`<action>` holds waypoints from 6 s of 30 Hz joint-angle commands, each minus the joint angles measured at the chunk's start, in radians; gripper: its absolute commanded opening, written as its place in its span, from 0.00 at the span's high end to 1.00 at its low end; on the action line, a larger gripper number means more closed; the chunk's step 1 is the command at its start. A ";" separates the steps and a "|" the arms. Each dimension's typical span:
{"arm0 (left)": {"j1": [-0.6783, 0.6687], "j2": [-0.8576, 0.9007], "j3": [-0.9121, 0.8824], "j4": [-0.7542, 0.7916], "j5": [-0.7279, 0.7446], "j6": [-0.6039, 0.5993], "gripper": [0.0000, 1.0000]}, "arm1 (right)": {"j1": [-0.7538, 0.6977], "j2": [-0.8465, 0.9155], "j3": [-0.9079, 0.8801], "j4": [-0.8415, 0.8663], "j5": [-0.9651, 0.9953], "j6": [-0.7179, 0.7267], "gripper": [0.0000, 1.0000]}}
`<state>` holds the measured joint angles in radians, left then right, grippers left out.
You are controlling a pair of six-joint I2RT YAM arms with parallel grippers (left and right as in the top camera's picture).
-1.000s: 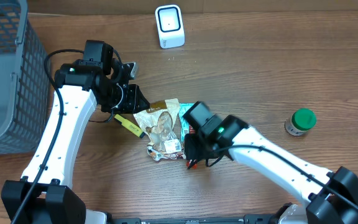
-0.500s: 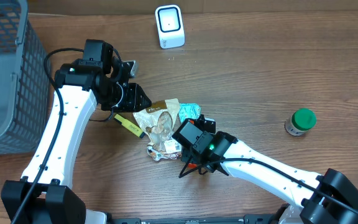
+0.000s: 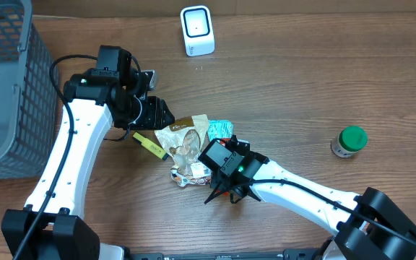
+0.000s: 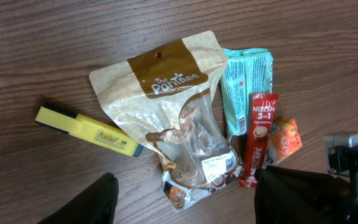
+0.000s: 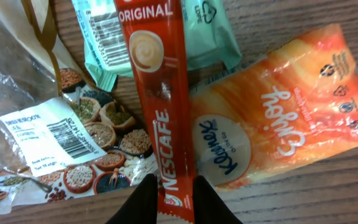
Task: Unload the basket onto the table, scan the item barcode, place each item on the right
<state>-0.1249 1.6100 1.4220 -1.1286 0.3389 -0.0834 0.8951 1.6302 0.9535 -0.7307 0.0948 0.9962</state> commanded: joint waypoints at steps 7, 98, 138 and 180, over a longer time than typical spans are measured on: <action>-0.006 -0.013 0.011 0.007 -0.010 -0.010 0.43 | -0.008 0.055 -0.005 0.023 -0.052 0.064 0.79; 0.188 -0.013 0.011 0.210 -0.477 -0.246 0.00 | -0.438 0.855 1.432 -0.046 0.282 -1.427 0.97; 0.187 -0.013 0.011 0.210 -0.477 -0.246 0.00 | -0.706 0.448 1.437 -0.857 0.077 -0.868 0.96; 0.187 -0.013 0.011 0.210 -0.477 -0.246 0.00 | -0.694 0.165 0.528 -0.642 -0.449 -0.516 0.44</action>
<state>0.0608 1.6100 1.4220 -0.9192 -0.1284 -0.3199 0.1741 1.7908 1.5589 -1.3823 -0.2893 0.3054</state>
